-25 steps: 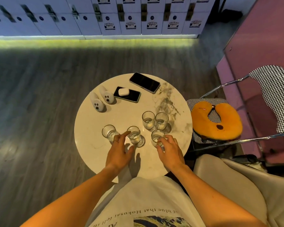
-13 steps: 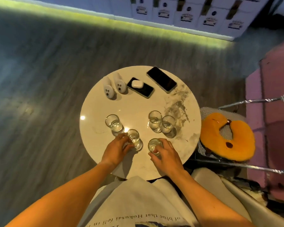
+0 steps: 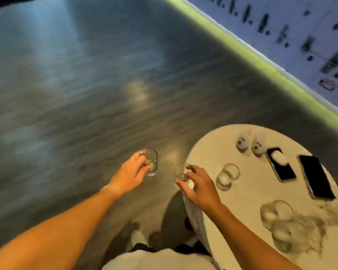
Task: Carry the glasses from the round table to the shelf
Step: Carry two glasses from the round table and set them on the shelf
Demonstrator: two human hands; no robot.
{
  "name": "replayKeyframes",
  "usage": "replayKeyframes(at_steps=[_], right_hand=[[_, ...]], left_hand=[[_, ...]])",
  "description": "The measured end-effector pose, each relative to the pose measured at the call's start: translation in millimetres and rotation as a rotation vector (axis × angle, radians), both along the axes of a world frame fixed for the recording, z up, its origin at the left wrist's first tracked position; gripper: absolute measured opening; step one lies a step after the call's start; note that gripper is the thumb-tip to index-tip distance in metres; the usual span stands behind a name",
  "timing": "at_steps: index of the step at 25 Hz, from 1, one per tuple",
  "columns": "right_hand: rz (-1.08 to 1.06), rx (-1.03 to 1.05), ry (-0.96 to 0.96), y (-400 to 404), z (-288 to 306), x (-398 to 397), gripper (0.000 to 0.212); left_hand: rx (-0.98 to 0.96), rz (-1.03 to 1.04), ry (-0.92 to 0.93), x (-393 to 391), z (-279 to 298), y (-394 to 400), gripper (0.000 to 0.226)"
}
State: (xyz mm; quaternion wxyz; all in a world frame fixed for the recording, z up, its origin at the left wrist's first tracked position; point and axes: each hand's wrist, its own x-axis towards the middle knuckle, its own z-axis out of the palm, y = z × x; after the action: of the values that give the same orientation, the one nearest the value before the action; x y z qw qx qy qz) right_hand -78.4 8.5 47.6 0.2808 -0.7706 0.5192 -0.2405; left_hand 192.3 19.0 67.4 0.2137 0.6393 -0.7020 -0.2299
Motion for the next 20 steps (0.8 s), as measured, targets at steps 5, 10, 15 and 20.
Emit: replayKeyframes(at_steps=[5, 10, 15, 20], right_hand=[[0.116, -0.058, -0.053, -92.7, 92.0, 125.7, 0.028], [0.155, -0.132, -0.131, -159.0, 208.5, 260.5, 0.031], [0.283, -0.177, -0.112, -198.0, 293.2, 357.9, 0.038], [0.366, -0.187, -0.158, -253.0, 338.1, 448.7, 0.04]], left_hand=[[-0.151, 0.245, -0.013, 134.0, 83.6, -36.4, 0.032], [-0.189, 0.214, -0.123, 261.2, 183.7, -58.5, 0.022], [-0.31, 0.254, -0.156, 346.4, 266.4, -85.0, 0.013], [-0.344, 0.378, -0.126, 419.5, 315.0, -117.7, 0.015]])
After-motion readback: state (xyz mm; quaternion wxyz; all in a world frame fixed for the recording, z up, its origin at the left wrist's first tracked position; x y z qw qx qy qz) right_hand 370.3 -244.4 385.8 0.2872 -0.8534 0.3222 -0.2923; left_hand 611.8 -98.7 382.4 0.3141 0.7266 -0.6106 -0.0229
